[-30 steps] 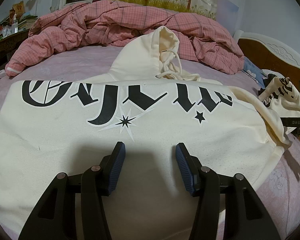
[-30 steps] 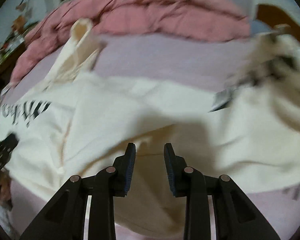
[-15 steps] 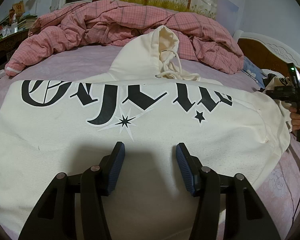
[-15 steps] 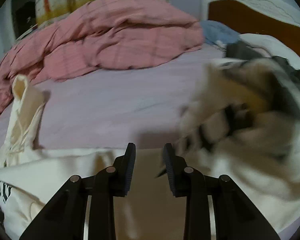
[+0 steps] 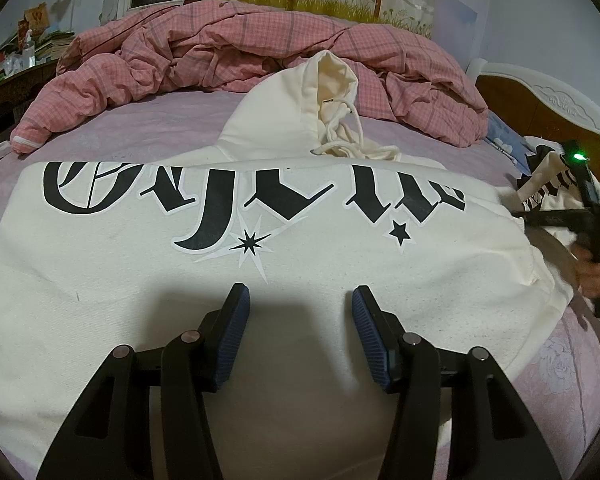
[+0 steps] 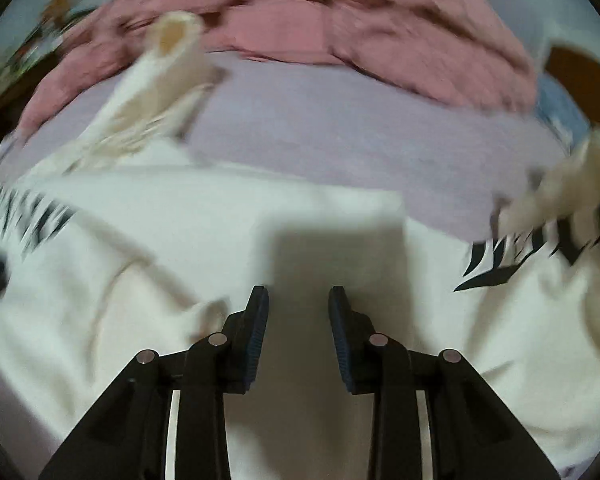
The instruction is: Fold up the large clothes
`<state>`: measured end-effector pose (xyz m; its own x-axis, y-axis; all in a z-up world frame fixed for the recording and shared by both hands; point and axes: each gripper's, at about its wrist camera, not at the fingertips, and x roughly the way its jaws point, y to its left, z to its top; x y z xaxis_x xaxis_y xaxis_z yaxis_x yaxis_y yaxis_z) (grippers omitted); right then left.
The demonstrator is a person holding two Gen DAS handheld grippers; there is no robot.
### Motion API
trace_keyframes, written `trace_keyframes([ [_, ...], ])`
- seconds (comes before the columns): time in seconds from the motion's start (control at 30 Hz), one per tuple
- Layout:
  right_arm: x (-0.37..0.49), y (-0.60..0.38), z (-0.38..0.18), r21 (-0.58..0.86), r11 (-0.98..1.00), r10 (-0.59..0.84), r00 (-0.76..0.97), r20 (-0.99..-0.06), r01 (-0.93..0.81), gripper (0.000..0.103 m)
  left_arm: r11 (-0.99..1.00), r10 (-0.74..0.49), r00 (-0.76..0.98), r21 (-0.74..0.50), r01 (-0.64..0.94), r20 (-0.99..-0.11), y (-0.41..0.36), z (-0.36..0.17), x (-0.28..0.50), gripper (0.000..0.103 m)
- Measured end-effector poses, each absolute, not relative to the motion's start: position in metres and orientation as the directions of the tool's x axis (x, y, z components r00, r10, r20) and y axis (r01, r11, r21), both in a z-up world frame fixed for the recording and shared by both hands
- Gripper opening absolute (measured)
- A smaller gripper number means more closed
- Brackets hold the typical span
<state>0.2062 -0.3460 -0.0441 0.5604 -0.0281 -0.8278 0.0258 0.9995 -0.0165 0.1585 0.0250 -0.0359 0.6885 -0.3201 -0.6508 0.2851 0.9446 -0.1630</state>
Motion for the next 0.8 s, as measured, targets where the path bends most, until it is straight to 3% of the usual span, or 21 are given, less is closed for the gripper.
trace_keyframes([
  [0.13, 0.218, -0.390, -0.038, -0.081, 0.957, -0.241, 0.605, -0.759, 0.279, 0.031, 0.944, -0.321, 0.688, -0.164, 0.285, -0.651, 0.025, -0.036, 0.159, 0.052],
  [0.3, 0.177, -0.407, -0.005, -0.036, 0.956, -0.230, 0.668, -0.707, 0.292, 0.031, 0.945, -0.320, 0.688, -0.163, 0.285, -0.651, 0.025, -0.036, 0.159, 0.052],
  [0.4, 0.121, -0.405, 0.024, -0.046, 0.957, -0.252, 0.742, -0.621, 0.286, 0.047, 0.945, -0.318, 0.689, -0.161, 0.284, -0.651, 0.024, -0.035, 0.159, 0.052],
  [0.43, 0.108, -0.407, 0.032, -0.052, 0.951, -0.275, 0.754, -0.597, 0.305, 0.059, 0.946, -0.316, 0.689, -0.159, 0.284, -0.652, 0.024, -0.035, 0.159, 0.052],
  [0.63, 0.048, -0.422, 0.054, -0.099, 0.929, -0.349, 0.759, -0.549, 0.356, 0.061, 0.946, -0.313, 0.690, -0.155, 0.283, -0.652, 0.024, -0.036, 0.159, 0.052],
  [0.7, 0.039, -0.439, 0.066, -0.089, 0.908, -0.392, 0.758, -0.522, 0.409, 0.071, 0.947, -0.312, 0.690, -0.153, 0.283, -0.653, 0.024, -0.036, 0.159, 0.052],
  [0.73, 0.034, -0.449, 0.071, -0.072, 0.898, -0.408, 0.759, -0.508, 0.434, 0.081, 0.947, -0.312, 0.690, -0.153, 0.283, -0.653, 0.024, -0.036, 0.159, 0.052],
  [0.8, 0.026, -0.470, 0.081, -0.043, 0.866, -0.455, 0.749, -0.482, 0.499, 0.085, 0.947, -0.312, 0.690, -0.153, 0.283, -0.653, 0.024, -0.036, 0.159, 0.053],
])
